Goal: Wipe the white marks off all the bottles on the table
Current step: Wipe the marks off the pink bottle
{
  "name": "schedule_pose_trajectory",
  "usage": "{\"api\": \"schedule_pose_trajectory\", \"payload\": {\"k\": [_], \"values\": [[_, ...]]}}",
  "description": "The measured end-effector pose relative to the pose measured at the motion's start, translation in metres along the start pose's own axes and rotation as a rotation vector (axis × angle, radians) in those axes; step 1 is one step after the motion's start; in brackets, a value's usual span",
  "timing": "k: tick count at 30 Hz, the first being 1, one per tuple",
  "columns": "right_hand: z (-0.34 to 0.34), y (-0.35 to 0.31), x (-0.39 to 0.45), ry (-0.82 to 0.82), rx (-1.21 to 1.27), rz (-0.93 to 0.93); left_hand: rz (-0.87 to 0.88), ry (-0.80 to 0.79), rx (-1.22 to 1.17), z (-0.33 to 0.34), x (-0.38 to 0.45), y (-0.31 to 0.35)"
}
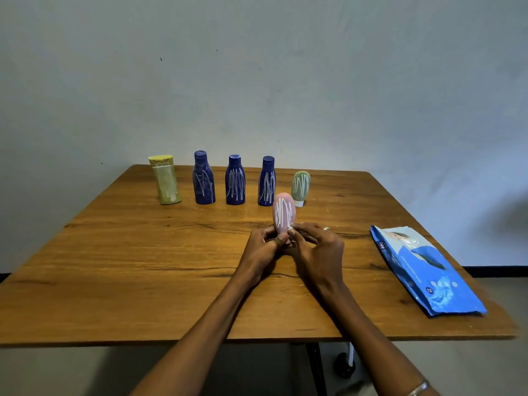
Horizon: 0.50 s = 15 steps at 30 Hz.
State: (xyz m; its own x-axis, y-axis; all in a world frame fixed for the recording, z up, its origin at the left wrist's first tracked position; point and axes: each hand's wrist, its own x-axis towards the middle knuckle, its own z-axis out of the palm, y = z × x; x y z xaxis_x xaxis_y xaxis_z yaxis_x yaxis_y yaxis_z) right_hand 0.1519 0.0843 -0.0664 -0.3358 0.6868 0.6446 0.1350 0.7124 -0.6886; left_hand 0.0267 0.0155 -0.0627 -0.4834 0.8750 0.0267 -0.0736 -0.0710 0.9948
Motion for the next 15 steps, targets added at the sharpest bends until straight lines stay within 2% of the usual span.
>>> {"api": "schedule_pose_trajectory", "payload": {"k": [9, 15], "values": [[0.001, 0.001, 0.058, -0.006, -0.071, -0.085, -0.039, -0.032, -0.048, 0.001, 0.004, -0.004], [0.006, 0.001, 0.059, -0.015, -0.093, -0.114, -0.041, -0.018, -0.027, 0.001, 0.004, -0.005]]}}
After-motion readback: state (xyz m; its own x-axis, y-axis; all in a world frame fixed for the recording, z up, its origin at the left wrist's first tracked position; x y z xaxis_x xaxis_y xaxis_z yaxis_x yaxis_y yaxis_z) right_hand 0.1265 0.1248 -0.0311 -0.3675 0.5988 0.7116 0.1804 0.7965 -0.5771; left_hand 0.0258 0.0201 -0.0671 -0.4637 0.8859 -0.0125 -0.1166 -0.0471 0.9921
